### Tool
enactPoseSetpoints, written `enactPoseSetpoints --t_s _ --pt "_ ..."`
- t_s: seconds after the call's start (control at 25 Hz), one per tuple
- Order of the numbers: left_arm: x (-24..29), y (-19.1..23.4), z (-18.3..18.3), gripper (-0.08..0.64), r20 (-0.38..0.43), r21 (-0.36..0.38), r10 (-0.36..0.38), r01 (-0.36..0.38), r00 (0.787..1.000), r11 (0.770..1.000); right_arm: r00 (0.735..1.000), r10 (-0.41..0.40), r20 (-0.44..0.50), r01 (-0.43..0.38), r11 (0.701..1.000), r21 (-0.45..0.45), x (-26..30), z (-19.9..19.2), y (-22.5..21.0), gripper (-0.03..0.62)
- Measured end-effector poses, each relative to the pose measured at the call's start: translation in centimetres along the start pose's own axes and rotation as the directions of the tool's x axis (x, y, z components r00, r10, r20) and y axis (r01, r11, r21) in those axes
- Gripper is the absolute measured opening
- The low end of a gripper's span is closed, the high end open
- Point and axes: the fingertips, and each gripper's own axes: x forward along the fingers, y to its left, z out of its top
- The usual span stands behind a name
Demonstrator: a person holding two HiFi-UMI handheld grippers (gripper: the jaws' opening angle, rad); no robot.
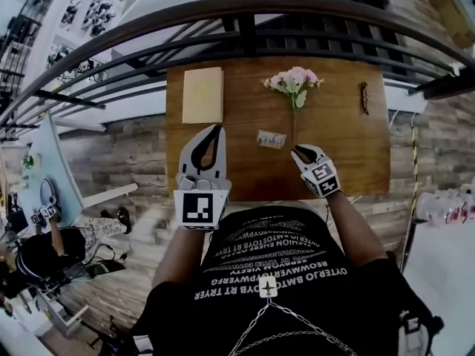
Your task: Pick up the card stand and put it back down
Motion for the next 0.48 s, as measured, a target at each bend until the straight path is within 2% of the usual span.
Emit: enactPoseSetpoints --t_s 0.12,0.32,0.48 --pt "0.4 0.9 -0.3 0.028 -0.007 0.011 -0.01 0.01 1.0 1.0 0.999 0.036 -0.031 -0.036 0.999 0.016 1.9 -1.1 0.1 0.129" --pt "1.0 2.0 -0.9 0.028 -0.035 0.019 -0.019 0.02 0.999 1.0 0.993 0.055 -0.103 -0.05 0.998 0.045 5.1 -2.8 0.0 0.163" --pt "0.9 3.6 -1.4 0.028 -0.046 0.018 -0.016 0.017 0.999 1.0 0.99 0.046 -0.131 -0.041 0.999 0.034 7.6 -3.2 0.4 0.183"
